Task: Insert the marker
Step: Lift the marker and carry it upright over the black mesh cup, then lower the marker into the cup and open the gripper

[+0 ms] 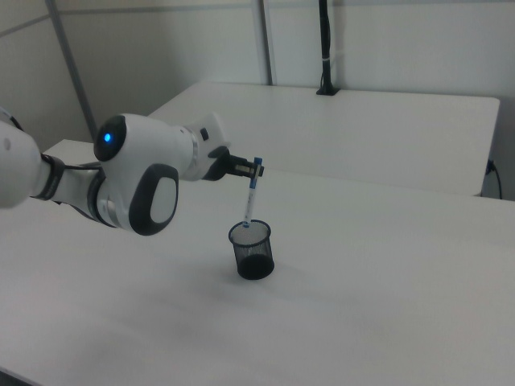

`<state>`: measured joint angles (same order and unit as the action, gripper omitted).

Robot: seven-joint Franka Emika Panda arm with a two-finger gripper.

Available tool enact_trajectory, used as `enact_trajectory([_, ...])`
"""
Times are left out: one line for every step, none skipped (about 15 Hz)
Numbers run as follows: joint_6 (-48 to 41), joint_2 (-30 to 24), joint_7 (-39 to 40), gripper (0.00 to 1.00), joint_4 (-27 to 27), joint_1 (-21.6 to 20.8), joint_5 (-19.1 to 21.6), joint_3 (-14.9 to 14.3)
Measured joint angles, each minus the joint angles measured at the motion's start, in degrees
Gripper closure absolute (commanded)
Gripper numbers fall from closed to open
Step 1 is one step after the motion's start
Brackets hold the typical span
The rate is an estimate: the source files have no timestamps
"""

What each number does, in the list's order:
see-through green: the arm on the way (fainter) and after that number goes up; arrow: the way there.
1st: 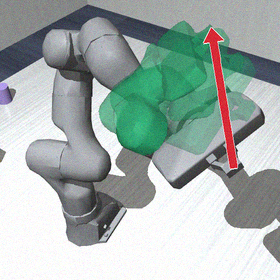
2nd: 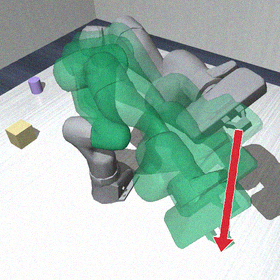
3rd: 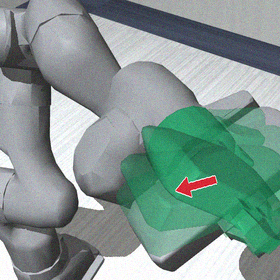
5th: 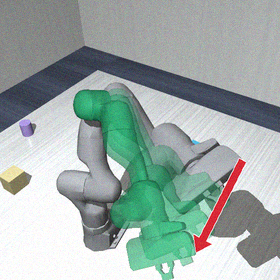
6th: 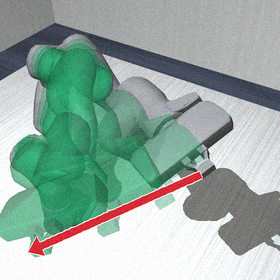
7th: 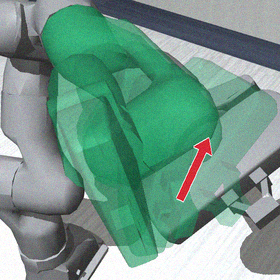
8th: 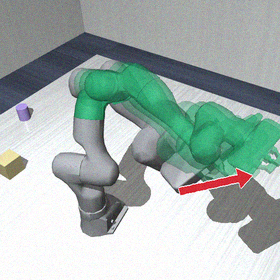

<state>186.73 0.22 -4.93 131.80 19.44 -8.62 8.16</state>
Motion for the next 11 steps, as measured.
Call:
enact_trajectory([1.5, 1.4, 0.3, 1.0, 0.0, 0.1, 0.0, 0.0])
enact_trajectory([2.3, 2.5, 0.4, 1.0, 0.0, 0.2, 0.0, 0.0])
enact_trajectory([3.0, 3.5, 0.5, 1.0, 0.0, 0.2, 0.0, 0.0])
enact_trajectory([3.4, 4.3, 0.6, 1.0, 0.0, 0.2, 0.0, 0.0])
enact_trajectory([3.6, 4.8, 1.1, 1.0, 0.0, 0.2, 0.0, 0.0])
enact_trajectory([3.6, 5.2, 1.5, 1.0, 0.0, 0.2, 0.0, 0.0])
enact_trajectory([3.6, 5.5, 2.1, 1.0, 0.0, 0.2, 0.0, 0.0])
enact_trajectory([3.6, 5.8, 3.0, 1.0, 0.1, 0.2, 0.0, 0.0])
enact_trajectory([3.6, 5.9, 4.2, 1.0, 0.2, 0.2, 0.0, 0.0])
enact_trajectory([3.6, 6.1, 5.1, 1.0, 0.5, 0.2, 0.0, 0.0])
enact_trajectory([3.6, 6.3, 6.0, 1.0, 0.9, 0.2, 0.0, 0.0])
